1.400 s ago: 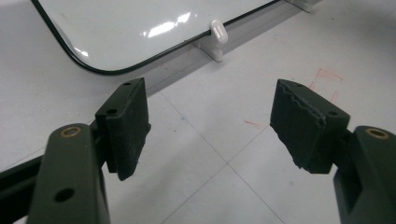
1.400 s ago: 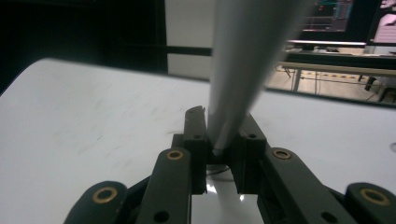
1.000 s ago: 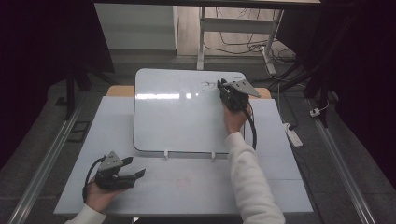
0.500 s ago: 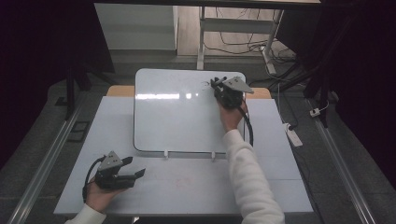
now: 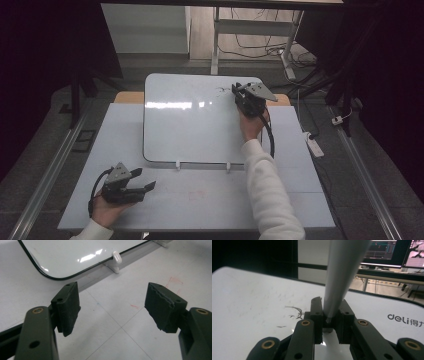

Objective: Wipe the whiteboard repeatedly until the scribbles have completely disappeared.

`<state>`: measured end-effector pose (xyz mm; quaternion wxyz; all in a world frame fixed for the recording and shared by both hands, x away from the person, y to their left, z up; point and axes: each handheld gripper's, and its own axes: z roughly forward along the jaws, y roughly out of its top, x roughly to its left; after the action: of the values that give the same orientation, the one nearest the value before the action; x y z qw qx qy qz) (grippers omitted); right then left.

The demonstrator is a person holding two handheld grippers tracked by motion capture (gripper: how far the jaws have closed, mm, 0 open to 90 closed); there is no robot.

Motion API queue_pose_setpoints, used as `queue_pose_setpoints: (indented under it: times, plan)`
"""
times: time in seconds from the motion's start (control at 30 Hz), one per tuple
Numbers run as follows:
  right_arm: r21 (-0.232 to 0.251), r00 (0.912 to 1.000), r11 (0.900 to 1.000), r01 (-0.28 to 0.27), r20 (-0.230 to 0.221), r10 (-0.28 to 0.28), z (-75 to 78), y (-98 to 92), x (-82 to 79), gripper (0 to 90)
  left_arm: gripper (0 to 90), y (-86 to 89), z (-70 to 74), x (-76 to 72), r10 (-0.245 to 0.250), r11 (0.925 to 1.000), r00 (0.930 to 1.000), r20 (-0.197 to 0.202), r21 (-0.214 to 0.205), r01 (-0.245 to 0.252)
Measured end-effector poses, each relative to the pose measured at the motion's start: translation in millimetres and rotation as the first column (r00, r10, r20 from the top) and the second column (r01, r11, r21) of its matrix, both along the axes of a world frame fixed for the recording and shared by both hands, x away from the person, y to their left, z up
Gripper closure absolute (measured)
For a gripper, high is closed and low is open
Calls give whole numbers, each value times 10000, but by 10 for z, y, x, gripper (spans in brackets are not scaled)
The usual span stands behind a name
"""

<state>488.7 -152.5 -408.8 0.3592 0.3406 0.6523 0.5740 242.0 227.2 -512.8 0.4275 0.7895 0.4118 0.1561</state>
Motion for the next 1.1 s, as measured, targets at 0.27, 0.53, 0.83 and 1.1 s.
queue_pose_setpoints:
  times: [0.27,0.53,0.83,1.1]
  plan:
    - [268,9999,9996,-120,70,118,30,106,59,779,286,8,-4,0,56,10000,10000,1,-11,-56]
    - [-335,9955,9951,-931,166,937,-28,379,-3,779,286,3,-12,6,26,10000,10000,-50,31,-26]
    - [-487,9919,9911,-1240,204,1251,-36,458,2,780,286,1,-15,18,32,10000,10000,-62,55,-31]
    - [52,9948,9951,-984,251,982,0,437,58,780,286,23,-16,17,105,9999,9999,-30,13,-105]
